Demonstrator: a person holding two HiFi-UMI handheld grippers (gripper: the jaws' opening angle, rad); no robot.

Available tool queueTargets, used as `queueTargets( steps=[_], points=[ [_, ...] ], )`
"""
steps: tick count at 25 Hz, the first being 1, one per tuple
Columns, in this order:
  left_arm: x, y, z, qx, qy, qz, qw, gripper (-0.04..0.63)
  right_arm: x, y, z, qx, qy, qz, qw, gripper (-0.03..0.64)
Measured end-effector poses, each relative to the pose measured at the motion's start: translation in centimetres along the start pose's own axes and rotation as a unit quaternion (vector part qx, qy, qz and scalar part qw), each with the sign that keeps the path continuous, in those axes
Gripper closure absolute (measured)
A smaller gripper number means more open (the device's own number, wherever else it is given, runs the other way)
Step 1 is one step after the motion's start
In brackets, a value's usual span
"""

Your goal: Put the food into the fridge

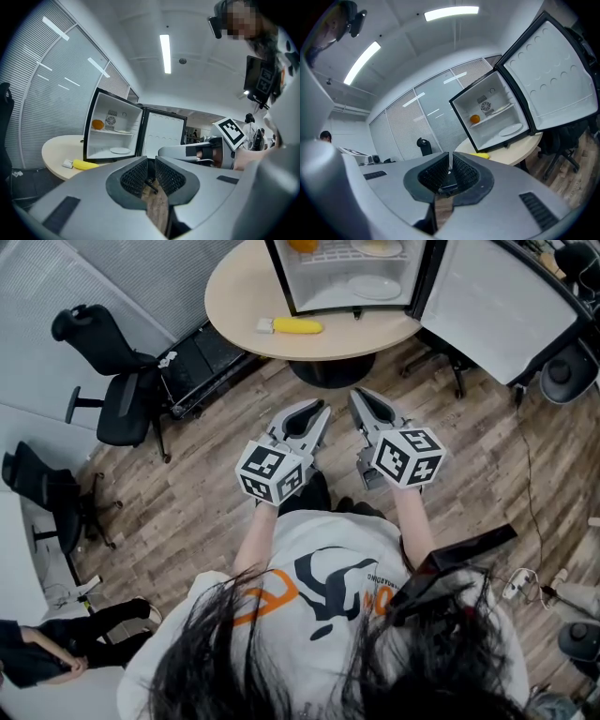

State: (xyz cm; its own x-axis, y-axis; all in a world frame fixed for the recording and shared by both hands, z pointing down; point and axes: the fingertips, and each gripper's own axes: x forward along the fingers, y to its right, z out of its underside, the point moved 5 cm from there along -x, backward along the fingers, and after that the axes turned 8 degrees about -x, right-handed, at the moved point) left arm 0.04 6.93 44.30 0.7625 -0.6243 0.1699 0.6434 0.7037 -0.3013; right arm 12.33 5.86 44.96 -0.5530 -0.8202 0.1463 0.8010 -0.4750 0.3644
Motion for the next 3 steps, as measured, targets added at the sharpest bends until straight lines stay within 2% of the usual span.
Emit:
queueTargets(
  steps=[3],
  points=[
    [0.62, -0.05, -0.14, 0.000, -0.002, 0.000, 1.0000, 0.546, 0.03, 0.67, -0.28, 0.002, 0.001, 0.003, 1.000, 0.581]
  ],
)
